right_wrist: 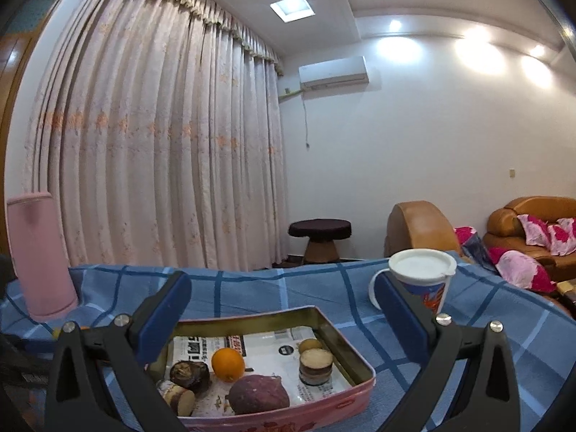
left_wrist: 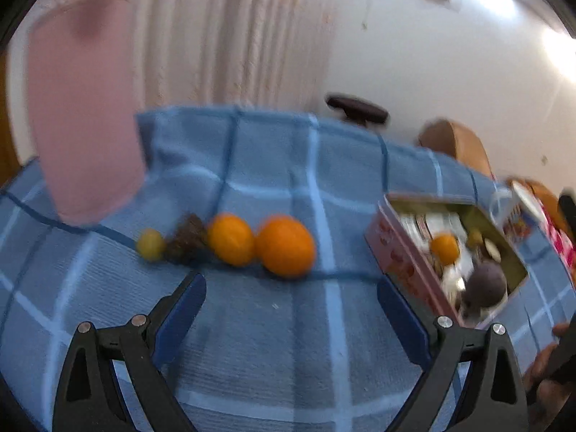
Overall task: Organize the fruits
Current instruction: 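Move both grippers back toward the remaining fruits on the cloth, then grasp the large orange with the right gripper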
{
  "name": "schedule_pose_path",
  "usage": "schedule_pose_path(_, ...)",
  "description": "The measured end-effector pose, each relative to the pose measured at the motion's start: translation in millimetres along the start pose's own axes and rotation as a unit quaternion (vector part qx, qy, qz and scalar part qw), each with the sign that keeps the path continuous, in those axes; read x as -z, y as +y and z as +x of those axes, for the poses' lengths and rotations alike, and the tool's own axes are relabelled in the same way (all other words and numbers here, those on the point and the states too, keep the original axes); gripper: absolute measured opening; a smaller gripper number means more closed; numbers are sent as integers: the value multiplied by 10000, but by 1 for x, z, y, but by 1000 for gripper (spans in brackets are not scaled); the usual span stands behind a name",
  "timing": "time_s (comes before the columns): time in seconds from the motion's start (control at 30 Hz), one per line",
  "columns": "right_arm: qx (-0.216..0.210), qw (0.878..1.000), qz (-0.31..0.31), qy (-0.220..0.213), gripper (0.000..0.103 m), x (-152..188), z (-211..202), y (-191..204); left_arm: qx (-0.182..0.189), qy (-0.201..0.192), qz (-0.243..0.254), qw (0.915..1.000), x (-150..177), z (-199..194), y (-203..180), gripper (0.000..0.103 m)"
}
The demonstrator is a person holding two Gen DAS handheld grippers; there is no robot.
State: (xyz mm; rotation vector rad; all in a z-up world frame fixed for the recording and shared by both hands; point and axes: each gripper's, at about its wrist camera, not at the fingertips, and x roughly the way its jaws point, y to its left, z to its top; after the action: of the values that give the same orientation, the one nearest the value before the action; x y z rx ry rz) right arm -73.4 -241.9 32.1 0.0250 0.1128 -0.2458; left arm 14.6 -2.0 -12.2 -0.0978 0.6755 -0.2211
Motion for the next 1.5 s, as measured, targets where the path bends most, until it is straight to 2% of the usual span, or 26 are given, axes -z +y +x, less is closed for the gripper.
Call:
schedule_pose_path(0.1, -1, 9998, -59, 203, 103, 1, 4, 6, -446, -593, 284, 9968, -7, -19, 2, 97)
schedule_pose_path(0.17, -85, 9996, -78, 274, 103, 2, 6, 11, -664, -814, 581, 9928, -13, -23, 4, 97)
schedule_pose_path(0.3, -469, 9982, 96, 364, 103, 4, 5, 19, -941, -1000, 966, 9858, -23, -20, 15, 97)
schedule_pose_path(0.4, -805, 9952, 386, 393, 103, 3, 2, 24, -964, -1092, 907, 9852, -30, -19, 33, 97)
schedule_pose_path(0.5, -900, 9931, 526, 540, 103, 4, 6, 38, -887, -1061, 681, 9880, -39, -16, 59, 97)
schedule_pose_path(0.67, -1034, 9899, 449, 858, 103, 7, 18, 66, -963, -958, 410, 9899, -46, -11, 91, 97)
schedule_pose_path(0.83, -1265, 9856, 130, 1116, 103, 11, 29, 107, -1172, -884, 207, 9890, -46, -10, 105, 97)
schedule_pose_path(0.97, -1545, 9757, -183, 1545, 103, 19, 45, 137, -1410, -807, 283, 9863, -48, -8, 106, 97)
schedule_pose_path(1.0, -1646, 9718, -227, 1675, 101, 22, 49, 143, -1422, -784, 291, 9863, -48, -8, 107, 97)
schedule_pose_path(1.07, -1836, 9624, -304, 1979, 88, 27, 60, 154, -1412, -728, 295, 9869, -49, -7, 109, 97)
schedule_pose_path(1.13, -1970, 9550, -339, 2190, 85, 31, 68, 161, -1467, -671, 336, 9863, -48, -6, 111, 97)
schedule_pose_path(1.3, -2016, 9389, -602, 2724, 82, 42, 86, 180, -1884, -541, 548, 9791, -49, -1, 115, 97)
schedule_pose_path(1.37, -1995, 9321, -707, 2940, 75, 48, 94, 186, -1975, -491, 536, 9776, -50, 0, 122, 97)
schedule_pose_path(1.5, -1901, 9224, -975, 3217, 68, 57, 105, 198, -1788, -389, 259, 9828, -53, -3, 137, 97)
